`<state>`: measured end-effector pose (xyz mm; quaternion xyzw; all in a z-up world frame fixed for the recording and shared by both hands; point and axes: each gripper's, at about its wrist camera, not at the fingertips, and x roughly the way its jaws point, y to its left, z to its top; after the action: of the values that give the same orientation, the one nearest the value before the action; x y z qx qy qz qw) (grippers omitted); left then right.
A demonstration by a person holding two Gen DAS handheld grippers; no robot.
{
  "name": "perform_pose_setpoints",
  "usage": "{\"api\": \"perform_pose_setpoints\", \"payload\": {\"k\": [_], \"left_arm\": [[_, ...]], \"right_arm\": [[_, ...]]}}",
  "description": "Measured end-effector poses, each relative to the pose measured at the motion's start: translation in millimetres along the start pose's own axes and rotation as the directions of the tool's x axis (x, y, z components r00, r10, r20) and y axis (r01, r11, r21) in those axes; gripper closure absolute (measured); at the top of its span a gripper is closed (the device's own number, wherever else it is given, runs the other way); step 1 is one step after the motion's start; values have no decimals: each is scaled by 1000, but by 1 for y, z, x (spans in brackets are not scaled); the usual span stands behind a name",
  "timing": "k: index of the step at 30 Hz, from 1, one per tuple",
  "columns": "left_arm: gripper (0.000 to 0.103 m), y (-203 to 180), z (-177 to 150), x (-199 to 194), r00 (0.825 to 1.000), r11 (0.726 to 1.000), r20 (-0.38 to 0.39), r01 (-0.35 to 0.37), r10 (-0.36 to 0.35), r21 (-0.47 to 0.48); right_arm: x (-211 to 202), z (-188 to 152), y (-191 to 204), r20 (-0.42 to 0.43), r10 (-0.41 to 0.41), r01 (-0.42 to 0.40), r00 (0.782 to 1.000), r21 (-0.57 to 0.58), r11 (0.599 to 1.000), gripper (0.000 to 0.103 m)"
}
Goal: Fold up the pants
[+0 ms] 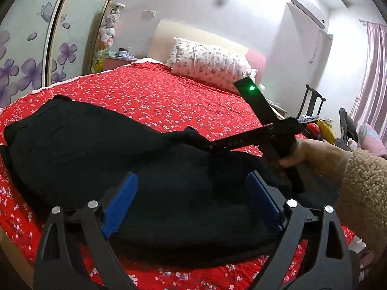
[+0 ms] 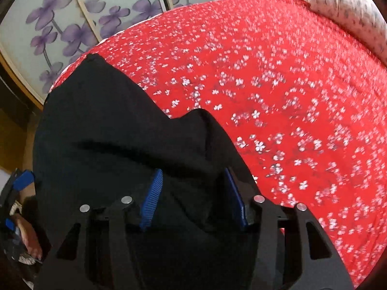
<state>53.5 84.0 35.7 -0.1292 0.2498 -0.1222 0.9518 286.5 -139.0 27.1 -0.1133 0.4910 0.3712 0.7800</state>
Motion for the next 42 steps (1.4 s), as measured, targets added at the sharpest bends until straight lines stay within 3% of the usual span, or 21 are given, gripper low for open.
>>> {"api": "perform_pose_setpoints", "payload": {"k": [2, 3, 4, 8, 12, 16, 17, 19, 21, 22, 24, 26, 29, 31, 34, 35, 37, 38, 42], "left_arm": [[10, 2, 1, 0, 1000, 1000, -3, 0, 0, -12], [10, 4, 1, 1, 1000, 1000, -7, -1, 0, -25], [10, 5, 1, 0, 1000, 999, -9, 0, 0, -32], [9, 12, 3, 1, 1000, 998, -8, -7, 7, -69], [8, 12, 4, -3, 1000, 997, 12, -26, 27, -79], [8, 13, 4, -3, 999, 996, 18, -47, 48, -76], [8, 13, 3, -3, 999, 996, 14, -50, 51, -76], [7, 13, 4, -3, 999, 996, 13, -50, 52, -79], [7, 14, 4, -4, 999, 995, 13, -52, 53, -81], [7, 15, 5, -4, 999, 995, 11, -49, 50, -84], [6, 19, 5, -4, 999, 994, 7, -35, 36, -102], [6, 22, 6, -3, 1000, 993, -8, -8, 7, -121], [6, 24, 6, -3, 1000, 990, -13, 12, -14, -140], [6, 24, 5, -6, 1000, 990, -1, 23, -23, -141], [6, 19, 4, -8, 1000, 992, 7, 16, -15, -121], [6, 17, 4, -7, 1000, 993, 4, 14, -13, -115], [6, 16, 3, -6, 1000, 994, -3, 10, -10, -110], [6, 15, 3, -6, 1000, 994, -4, 5, -5, -106], [6, 15, 2, -5, 1000, 994, -7, -8, 7, -108]], "right_arm": [[2, -3, -1, 4, 52, -52, 999, -1, 999, 68], [1, -5, 1, 10, 56, -56, 998, -14, 998, 86], [0, -6, 4, 15, 70, -70, 997, -32, 997, 96], [-16, -11, 25, 67, 27, -19, 997, -129, 991, 97], [-32, 0, 15, 155, -70, 84, 985, -85, 993, 98], [4, 3, 21, 55, -193, 199, 980, -141, 970, 97], [14, 0, 26, 29, -230, 232, 973, -163, 959, 96], [10, -1, 33, 41, -267, 270, 963, -167, 948, 82], [-9, -3, 26, 38, -308, 310, 951, -86, 947, 43], [-24, -8, 22, 56, -319, 321, 946, -37, 946, 41], [-72, -30, 10, 150, -246, 230, 958, 121, 966, 41], [-120, -71, 0, 262, -112, 29, 959, 302, 953, 42], [-163, -141, 3, 392, -7, -170, 920, 415, 894, 43], [-179, -183, 7, 426, -18, -208, 904, 478, 854, 43], [-188, -255, -9, 466, -34, -311, 884, 640, 703, 48], [-190, -284, -19, 508, -26, -387, 861, 689, 613, 48], [-192, -320, -30, 576, -33, -488, 817, 720, 493, 48], [-194, -335, -33, 582, -62, -497, 811, 741, 452, 48], [-192, -348, -39, 549, -103, -470, 829, 785, 403, 48]]}}
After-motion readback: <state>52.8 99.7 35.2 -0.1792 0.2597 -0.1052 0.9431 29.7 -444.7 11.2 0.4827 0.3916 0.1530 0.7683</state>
